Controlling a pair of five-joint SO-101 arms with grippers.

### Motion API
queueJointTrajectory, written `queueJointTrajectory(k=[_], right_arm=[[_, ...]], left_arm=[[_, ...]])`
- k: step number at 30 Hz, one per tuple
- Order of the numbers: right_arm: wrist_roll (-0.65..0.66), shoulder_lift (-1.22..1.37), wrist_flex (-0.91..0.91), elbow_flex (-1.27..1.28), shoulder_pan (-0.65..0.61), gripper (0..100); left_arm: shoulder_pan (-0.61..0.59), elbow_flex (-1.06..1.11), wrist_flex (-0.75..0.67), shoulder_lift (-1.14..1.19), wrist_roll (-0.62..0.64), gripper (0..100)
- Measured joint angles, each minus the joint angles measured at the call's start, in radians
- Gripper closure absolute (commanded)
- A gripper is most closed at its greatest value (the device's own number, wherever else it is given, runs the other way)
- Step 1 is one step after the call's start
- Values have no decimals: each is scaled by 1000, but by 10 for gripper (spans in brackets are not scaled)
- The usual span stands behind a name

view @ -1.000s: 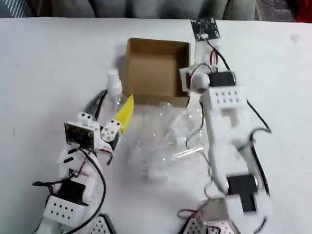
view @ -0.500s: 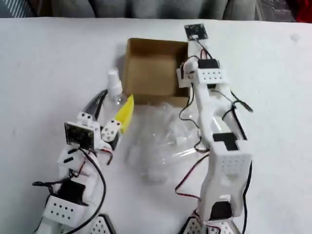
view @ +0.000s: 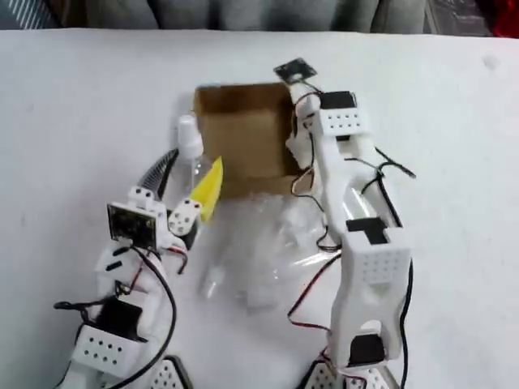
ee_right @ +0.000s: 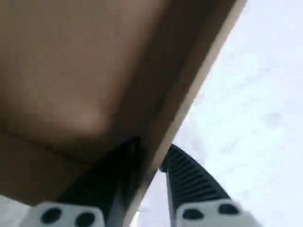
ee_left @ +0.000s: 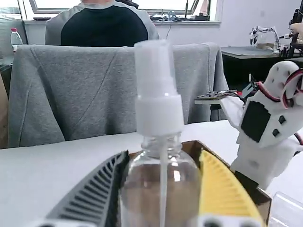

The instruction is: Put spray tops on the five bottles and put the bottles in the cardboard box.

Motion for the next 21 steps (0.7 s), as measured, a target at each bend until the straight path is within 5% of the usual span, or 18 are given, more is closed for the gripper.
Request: queueJointTrajectory(k=[5, 11, 21], right_arm=[[54, -35, 74, 8, -8, 982], [-34, -206, 44, 201, -9, 982], [-255, -620, -407, 802, -11, 982]], left_arm=[[0, 0, 0, 0, 0, 976], [0, 0, 0, 0, 0, 976], [-14, 0, 0, 0, 0, 976]])
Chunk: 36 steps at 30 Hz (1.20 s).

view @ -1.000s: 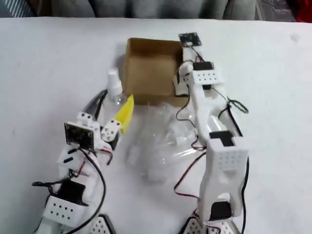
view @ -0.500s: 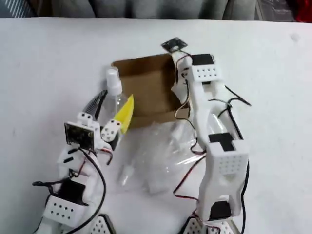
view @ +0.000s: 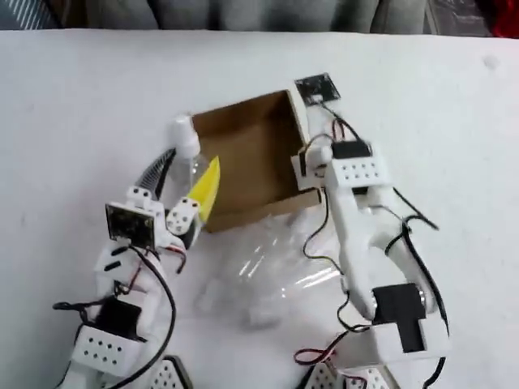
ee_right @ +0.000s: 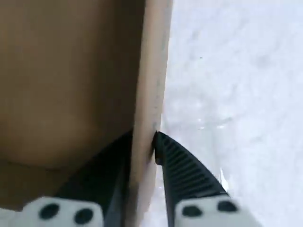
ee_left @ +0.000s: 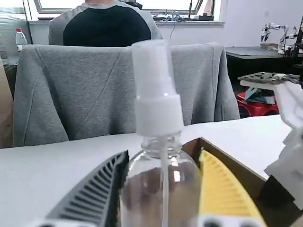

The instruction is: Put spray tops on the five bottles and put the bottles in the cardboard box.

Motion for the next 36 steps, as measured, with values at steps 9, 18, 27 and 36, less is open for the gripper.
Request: queueJointTrajectory(k=[9, 18, 27, 36], right_arm=[[-281, 48, -190, 84, 18, 981], [-404, 49, -206, 181, 48, 981], [-477, 40, -466, 218, 48, 982], [-480, 146, -571, 218, 60, 982]], left_arm=[[-3, 0, 0, 0, 0, 976], [-3, 0, 0, 0, 0, 976], [-3, 0, 0, 0, 0, 976], [-3, 0, 0, 0, 0, 976]])
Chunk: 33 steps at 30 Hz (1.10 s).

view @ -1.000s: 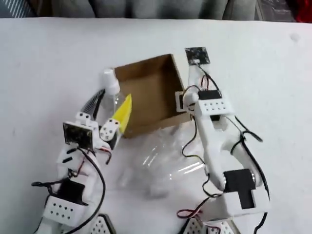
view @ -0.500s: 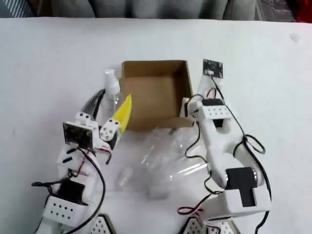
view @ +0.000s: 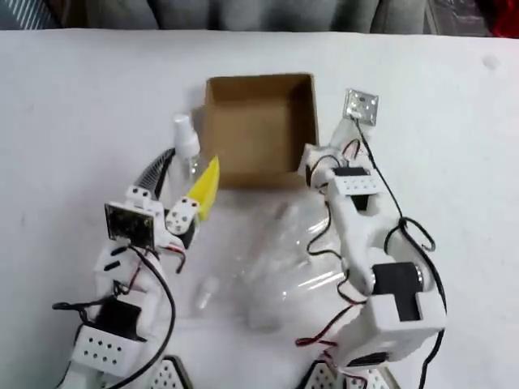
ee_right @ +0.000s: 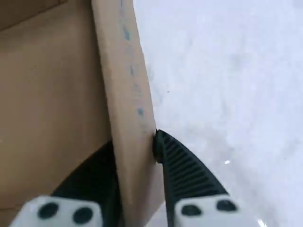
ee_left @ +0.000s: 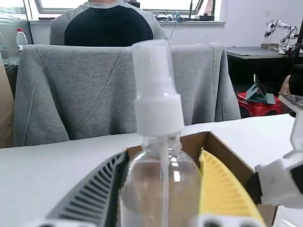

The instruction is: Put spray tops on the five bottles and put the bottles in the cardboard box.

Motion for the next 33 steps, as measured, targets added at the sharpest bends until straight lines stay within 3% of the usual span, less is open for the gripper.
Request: queueJointTrajectory(k=[13, 18, 24, 27, 30, 33], right_arm=[[3, 12, 229, -2, -26, 982], [166, 11, 276, -5, -61, 981], [265, -6, 290, -5, -69, 972], [351, -28, 308, 6, -81, 883], [354, -51, 331, 25, -103, 756], [367, -64, 362, 31, -135, 711]], left_arm=[[0, 0, 0, 0, 0, 976], [0, 0, 0, 0, 0, 976], [0, 0, 0, 0, 0, 976], [0, 0, 0, 0, 0, 976], [0, 0, 0, 0, 0, 976], [0, 0, 0, 0, 0, 976]])
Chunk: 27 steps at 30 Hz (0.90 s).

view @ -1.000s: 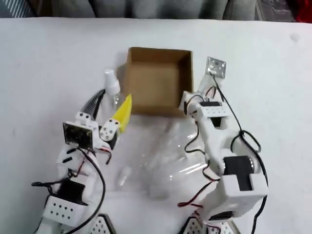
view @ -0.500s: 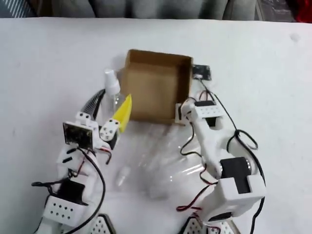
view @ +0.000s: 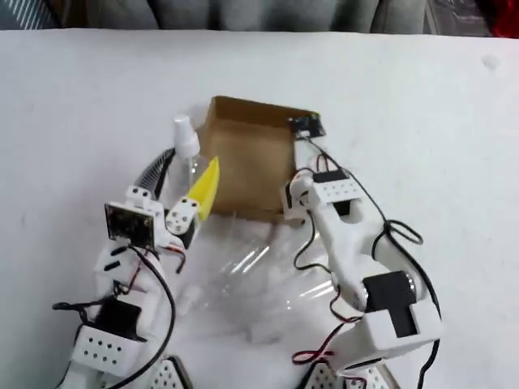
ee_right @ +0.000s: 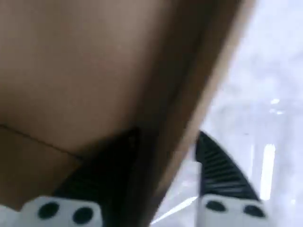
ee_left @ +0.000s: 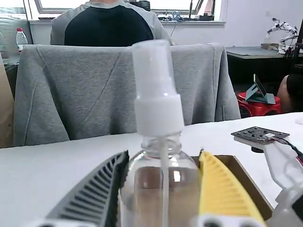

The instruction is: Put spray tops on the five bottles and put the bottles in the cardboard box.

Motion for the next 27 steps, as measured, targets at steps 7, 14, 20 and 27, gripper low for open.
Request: queueJointTrajectory(k=[7, 14, 20, 27], right_arm=[[0, -83, 78, 8, -3, 801], [0, -275, 81, 121, 34, 906], [0, -339, 81, 149, 58, 920], [0, -255, -11, 146, 78, 909]], left_arm=[[0, 0, 0, 0, 0, 973], [0, 0, -78, 0, 0, 973], [0, -17, -86, 15, 0, 973], [-37, -226, -87, 301, 0, 973]])
